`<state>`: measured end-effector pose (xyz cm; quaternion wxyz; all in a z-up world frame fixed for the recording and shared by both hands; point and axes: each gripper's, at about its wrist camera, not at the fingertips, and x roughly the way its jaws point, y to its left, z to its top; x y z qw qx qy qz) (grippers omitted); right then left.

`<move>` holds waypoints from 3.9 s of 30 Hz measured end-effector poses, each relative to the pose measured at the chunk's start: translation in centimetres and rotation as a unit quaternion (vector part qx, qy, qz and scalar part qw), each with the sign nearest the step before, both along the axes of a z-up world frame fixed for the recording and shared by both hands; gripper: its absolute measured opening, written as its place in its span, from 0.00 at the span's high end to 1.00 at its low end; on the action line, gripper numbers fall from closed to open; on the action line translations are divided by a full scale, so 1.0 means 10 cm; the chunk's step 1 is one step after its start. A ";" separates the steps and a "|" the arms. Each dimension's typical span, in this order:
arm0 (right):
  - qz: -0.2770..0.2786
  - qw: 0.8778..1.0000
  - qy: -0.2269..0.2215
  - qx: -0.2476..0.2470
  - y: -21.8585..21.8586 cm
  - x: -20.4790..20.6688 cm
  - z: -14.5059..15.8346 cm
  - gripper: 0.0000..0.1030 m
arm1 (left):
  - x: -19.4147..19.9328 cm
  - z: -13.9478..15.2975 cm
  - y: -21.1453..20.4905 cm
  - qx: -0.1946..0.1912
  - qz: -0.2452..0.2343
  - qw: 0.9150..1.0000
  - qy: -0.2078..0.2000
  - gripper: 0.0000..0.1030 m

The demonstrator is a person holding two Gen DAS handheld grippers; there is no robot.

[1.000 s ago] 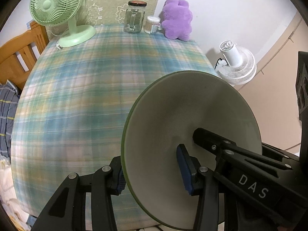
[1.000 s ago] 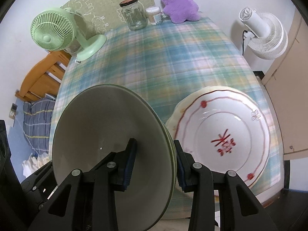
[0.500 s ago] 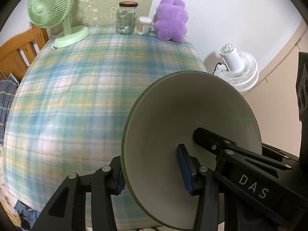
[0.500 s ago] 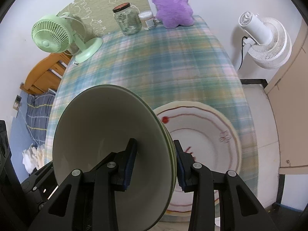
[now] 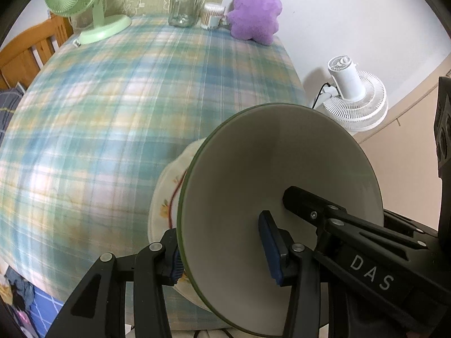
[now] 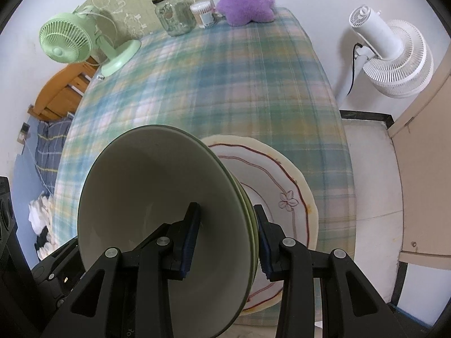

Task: Organize plates and bowls

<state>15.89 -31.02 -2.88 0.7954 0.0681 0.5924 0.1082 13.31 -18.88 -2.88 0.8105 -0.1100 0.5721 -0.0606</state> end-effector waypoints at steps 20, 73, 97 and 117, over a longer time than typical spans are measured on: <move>0.009 1.000 -0.002 -0.002 -0.12 0.09 -0.15 0.60 | 0.02 -0.07 -0.15 0.013 0.022 1.000 0.001 0.55; -0.119 0.950 -0.277 -0.082 1.45 -1.12 0.61 0.12 | -0.83 0.52 1.91 0.129 -0.008 0.960 -0.247 0.06; -0.090 0.939 -0.324 -0.077 1.72 -1.64 0.10 0.10 | -1.47 0.21 2.20 0.135 0.048 0.950 -0.279 0.05; -0.107 0.938 -0.318 -0.088 1.63 -1.71 0.15 0.10 | -1.48 0.29 2.09 0.124 0.032 0.951 -0.282 0.04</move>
